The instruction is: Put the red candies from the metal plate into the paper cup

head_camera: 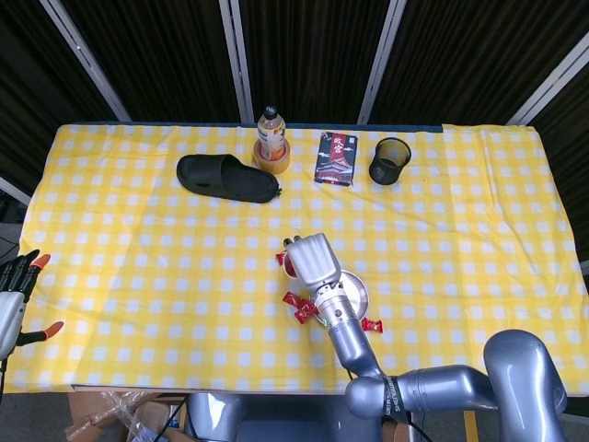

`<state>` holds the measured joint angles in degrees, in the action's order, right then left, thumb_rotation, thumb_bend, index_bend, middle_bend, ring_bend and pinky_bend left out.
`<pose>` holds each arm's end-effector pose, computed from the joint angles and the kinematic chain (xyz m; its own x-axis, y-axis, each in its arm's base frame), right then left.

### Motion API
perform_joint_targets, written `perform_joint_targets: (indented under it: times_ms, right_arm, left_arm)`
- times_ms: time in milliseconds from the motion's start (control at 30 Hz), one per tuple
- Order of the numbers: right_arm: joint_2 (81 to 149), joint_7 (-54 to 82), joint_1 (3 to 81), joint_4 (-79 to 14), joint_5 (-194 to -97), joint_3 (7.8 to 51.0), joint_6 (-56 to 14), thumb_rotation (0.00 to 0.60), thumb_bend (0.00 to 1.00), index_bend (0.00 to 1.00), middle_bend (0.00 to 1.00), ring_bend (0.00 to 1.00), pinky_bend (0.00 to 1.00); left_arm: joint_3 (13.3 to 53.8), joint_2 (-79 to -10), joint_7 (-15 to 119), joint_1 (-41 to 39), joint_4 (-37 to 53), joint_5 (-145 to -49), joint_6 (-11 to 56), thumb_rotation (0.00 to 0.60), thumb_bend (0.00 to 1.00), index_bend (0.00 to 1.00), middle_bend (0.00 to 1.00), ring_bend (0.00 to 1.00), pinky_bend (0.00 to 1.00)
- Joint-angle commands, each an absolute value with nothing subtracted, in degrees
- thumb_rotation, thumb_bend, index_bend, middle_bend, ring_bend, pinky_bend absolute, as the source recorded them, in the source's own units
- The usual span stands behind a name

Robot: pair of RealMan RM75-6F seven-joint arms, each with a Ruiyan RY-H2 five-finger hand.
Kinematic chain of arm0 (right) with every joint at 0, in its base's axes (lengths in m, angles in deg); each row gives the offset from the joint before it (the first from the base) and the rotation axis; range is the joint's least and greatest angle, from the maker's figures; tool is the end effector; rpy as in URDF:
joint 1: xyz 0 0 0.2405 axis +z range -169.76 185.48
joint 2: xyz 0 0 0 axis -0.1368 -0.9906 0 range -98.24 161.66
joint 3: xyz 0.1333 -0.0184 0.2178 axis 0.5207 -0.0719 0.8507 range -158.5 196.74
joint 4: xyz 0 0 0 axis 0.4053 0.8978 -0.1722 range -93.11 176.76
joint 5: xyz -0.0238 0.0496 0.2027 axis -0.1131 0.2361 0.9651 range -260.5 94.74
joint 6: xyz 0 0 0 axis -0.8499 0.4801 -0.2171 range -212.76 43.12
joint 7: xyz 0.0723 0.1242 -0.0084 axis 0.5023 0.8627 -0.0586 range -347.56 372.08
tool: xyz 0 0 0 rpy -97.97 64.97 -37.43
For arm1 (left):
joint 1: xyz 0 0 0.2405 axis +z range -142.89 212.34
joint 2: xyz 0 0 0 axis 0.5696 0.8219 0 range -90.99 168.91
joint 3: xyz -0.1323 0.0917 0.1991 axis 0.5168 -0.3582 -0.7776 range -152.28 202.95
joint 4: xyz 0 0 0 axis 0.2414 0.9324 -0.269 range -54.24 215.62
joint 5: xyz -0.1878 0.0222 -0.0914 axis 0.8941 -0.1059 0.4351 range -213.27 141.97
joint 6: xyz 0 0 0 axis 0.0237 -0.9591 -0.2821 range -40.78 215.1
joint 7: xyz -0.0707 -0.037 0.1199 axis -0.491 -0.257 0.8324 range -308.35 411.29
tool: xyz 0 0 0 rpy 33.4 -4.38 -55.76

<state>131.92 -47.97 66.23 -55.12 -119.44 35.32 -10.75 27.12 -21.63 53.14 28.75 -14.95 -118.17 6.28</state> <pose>-0.0229 -0.3270 -0.0433 0.6243 -0.1335 0.7697 -0.7567 -0.3483 0.5533 -0.3143 0.1819 0.1645 0.4188 0.0871 0.9039 0.9059 0.0292 -0.4225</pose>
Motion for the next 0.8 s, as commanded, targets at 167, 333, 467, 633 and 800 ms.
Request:
perform_joint_targets:
  times_ms: [167,333,467,633,800]
  right_arm:
    - [131.27,-47.99,65.72,-55.48,-120.5,34.63,-9.37,0.6,0.55,0.42,0.46,0.72,0.86]
    - [130.22,-46.94,64.61,-57.87,-121.41,34.11,-8.36,0.6,0.56,0.39,0.45,0.72,0.86]
    - [128.38,-45.73,62.87,-62.71,-123.82,32.49,-6.82,0.6,0.55,0.39,0.45,0.72,0.86]
    - [126.23,-44.41,60.83,-69.36,-126.78,29.95,-5.76,0.6,0.52,0.39,0.61,0.73,0.86]
    - [124.28,-44.77,58.88,-75.19,-130.29,25.18,-5.33,0.6,0.46,0.38,0.77,0.85,0.93]
  left_arm:
    - [27.06,-21.54,52.98,28.76,-14.98,-118.31,6.27,0.6,0.05,0.0,0.0,0.0,0.0]
    - [27.07,-21.56,53.03,28.8,-14.99,-118.34,6.16,0.6,0.05,0.0,0.0,0.0,0.0]
    - [27.1,-21.61,53.12,28.78,-14.93,-118.27,6.18,0.6,0.05,0.0,0.0,0.0,0.0]
    - [27.07,-21.64,53.15,28.89,-14.98,-118.39,5.95,0.6,0.05,0.0,0.0,0.0,0.0]
    - [27.13,-21.66,53.13,29.01,-15.06,-118.28,5.74,0.6,0.05,0.0,0.0,0.0,0.0]
